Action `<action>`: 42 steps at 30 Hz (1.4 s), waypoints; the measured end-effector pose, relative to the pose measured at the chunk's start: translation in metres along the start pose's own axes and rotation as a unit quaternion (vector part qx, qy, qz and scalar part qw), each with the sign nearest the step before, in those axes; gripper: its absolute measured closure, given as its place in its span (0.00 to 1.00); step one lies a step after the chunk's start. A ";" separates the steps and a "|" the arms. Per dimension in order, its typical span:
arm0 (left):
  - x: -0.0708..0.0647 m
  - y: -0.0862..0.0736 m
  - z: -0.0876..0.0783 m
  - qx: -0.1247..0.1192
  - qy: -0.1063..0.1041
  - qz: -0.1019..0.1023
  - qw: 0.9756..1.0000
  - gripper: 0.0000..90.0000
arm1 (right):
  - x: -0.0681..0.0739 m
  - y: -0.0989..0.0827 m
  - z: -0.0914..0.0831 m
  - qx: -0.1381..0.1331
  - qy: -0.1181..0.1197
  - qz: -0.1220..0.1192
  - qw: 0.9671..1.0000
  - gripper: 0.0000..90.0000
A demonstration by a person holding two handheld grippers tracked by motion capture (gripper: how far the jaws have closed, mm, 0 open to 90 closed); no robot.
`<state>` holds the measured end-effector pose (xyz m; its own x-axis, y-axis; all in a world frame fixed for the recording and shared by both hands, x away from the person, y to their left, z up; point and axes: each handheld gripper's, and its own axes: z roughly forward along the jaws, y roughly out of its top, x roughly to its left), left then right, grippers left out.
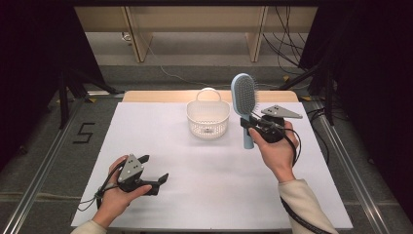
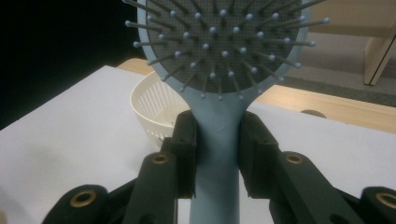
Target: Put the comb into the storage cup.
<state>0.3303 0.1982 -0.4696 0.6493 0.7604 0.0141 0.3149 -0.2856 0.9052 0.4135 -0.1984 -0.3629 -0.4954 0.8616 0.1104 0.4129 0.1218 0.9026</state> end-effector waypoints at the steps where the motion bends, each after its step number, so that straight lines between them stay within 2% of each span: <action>1: 0.000 0.000 0.000 -0.001 0.000 0.000 1.000 0.07 | 0.000 0.000 0.000 0.000 0.000 0.000 1.000 0.78; 42: 0.000 0.000 0.000 -0.001 0.000 -0.001 1.000 0.07 | -0.001 0.003 0.005 -0.003 -0.001 0.001 1.000 0.78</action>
<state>0.3305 0.1983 -0.4696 0.6481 0.7614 0.0128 0.3140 -0.2825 0.9064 0.4191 -0.1966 -0.3629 -0.4938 0.8625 0.1107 0.4082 0.1175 0.9053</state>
